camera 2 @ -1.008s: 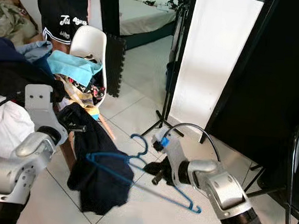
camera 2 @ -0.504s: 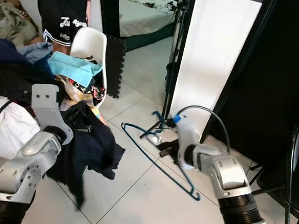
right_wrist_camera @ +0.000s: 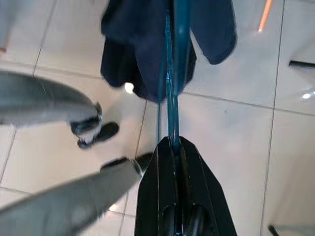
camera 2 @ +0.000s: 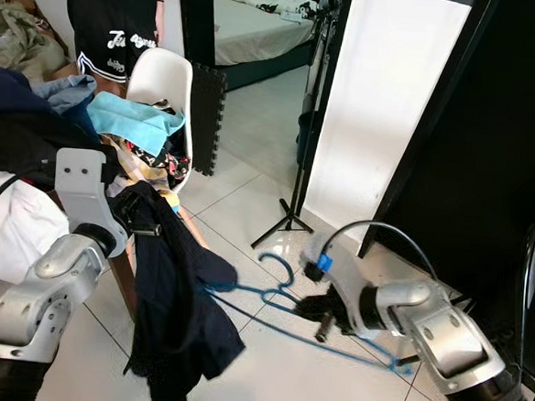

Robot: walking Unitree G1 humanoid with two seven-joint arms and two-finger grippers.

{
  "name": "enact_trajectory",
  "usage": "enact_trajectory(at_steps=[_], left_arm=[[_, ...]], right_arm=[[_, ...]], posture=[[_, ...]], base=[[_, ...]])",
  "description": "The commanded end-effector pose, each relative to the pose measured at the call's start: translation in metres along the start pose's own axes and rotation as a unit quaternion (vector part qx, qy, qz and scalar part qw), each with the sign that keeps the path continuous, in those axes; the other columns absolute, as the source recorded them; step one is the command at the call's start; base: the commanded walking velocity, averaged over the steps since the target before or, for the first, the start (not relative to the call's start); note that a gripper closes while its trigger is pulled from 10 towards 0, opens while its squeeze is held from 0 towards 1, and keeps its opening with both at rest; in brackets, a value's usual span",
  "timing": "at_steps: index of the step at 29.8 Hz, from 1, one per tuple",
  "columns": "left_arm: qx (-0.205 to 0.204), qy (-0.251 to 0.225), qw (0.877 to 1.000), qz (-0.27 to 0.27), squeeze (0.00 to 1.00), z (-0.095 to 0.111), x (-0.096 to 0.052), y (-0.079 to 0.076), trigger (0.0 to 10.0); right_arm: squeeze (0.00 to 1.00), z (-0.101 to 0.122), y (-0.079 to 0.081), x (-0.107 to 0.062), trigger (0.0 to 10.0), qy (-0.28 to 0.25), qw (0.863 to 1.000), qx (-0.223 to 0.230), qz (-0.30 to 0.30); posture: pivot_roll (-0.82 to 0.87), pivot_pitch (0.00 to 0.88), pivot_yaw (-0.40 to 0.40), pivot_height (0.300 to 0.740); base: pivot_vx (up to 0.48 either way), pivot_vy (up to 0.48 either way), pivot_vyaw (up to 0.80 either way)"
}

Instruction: Hang hanger

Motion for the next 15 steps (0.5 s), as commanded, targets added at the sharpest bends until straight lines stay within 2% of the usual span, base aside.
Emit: enact_trajectory(at_steps=[1, 3, 5, 6, 7, 8, 11, 12, 13, 15], left_arm=[[0.007, -0.010, 1.000, -0.003, 0.00, 0.005, 0.000, -0.001, 10.0], [0.006, -0.010, 1.000, -0.004, 0.00, 0.005, 0.000, -0.002, 10.0], [0.004, -0.010, 1.000, -0.008, 0.00, 0.004, 0.000, -0.007, 10.0], [0.004, -0.010, 1.000, -0.010, 0.00, 0.004, 0.000, -0.008, 10.0], [0.004, -0.010, 1.000, -0.010, 0.00, 0.004, 0.000, -0.008, 10.0], [0.002, -0.010, 1.000, -0.012, 0.00, 0.004, 0.001, -0.010, 10.0], [0.002, -0.010, 1.000, -0.015, 0.00, 0.004, 0.001, -0.012, 10.0], [0.001, -0.011, 1.000, -0.017, 0.00, 0.004, 0.001, -0.014, 10.0], [0.001, -0.011, 1.000, -0.017, 0.00, 0.004, 0.001, -0.014, 10.0], [0.000, -0.012, 1.000, -0.019, 0.00, 0.005, 0.001, -0.016, 10.0]], right_arm=[[0.00, -0.003, 0.011, -0.005, 10.0, 0.007, 0.999, -0.019, 0.031], [0.00, -0.003, 0.017, -0.008, 10.0, 0.006, 0.998, -0.026, 0.048], [0.00, 0.018, 0.046, -0.014, 10.0, -0.047, 0.991, -0.041, 0.122], [0.00, 0.026, 0.054, -0.015, 10.0, -0.067, 0.987, -0.046, 0.141], [0.00, 0.026, 0.054, -0.015, 10.0, -0.067, 0.987, -0.046, 0.141], [0.00, 0.037, 0.057, -0.012, 10.0, -0.095, 0.984, -0.044, 0.146], [0.00, 0.047, 0.054, -0.007, 10.0, -0.119, 0.983, -0.039, 0.136], [0.00, 0.057, 0.046, 0.000, 10.0, -0.140, 0.984, -0.027, 0.110], [0.00, 0.057, 0.046, 0.000, 10.0, -0.140, 0.984, -0.027, 0.110], [0.00, 0.068, 0.026, 0.016, 10.0, -0.154, 0.987, 0.008, 0.051]], posture=[[-0.03, 0.027, -0.043, 0.740], [-0.03, 0.027, -0.043, 0.740], [-0.03, 0.022, -0.042, 0.740], [-0.03, 0.022, -0.042, 0.740], [-0.03, 0.022, -0.042, 0.740], [-0.03, 0.021, -0.041, 0.740], [-0.03, 0.020, -0.041, 0.740], [-0.03, 0.019, -0.041, 0.740], [-0.03, 0.019, -0.041, 0.740], [-0.03, 0.017, -0.043, 0.740]], base=[[0.000, 0.000, 0.00], [0.000, 0.000, 0.00], [0.000, 0.000, 0.00], [0.000, 0.000, 0.00], [0.000, 0.000, 0.00], [0.000, 0.000, 0.00], [0.000, 0.000, 0.00], [0.000, 0.000, 0.00], [0.000, 0.000, 0.00], [0.000, 0.000, 0.00]])
Point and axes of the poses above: a point about 5 cm out from each wrist's last joint towards the gripper, its own x axis pointing out of the wrist towards the gripper, its own z axis along the axis of the wrist's last joint, y = z × x, the point moved 6 cm from there along x, pointing out of the wrist towards the gripper, and after that the axes turned 7 degrees about -x, right-handed, at the moved point
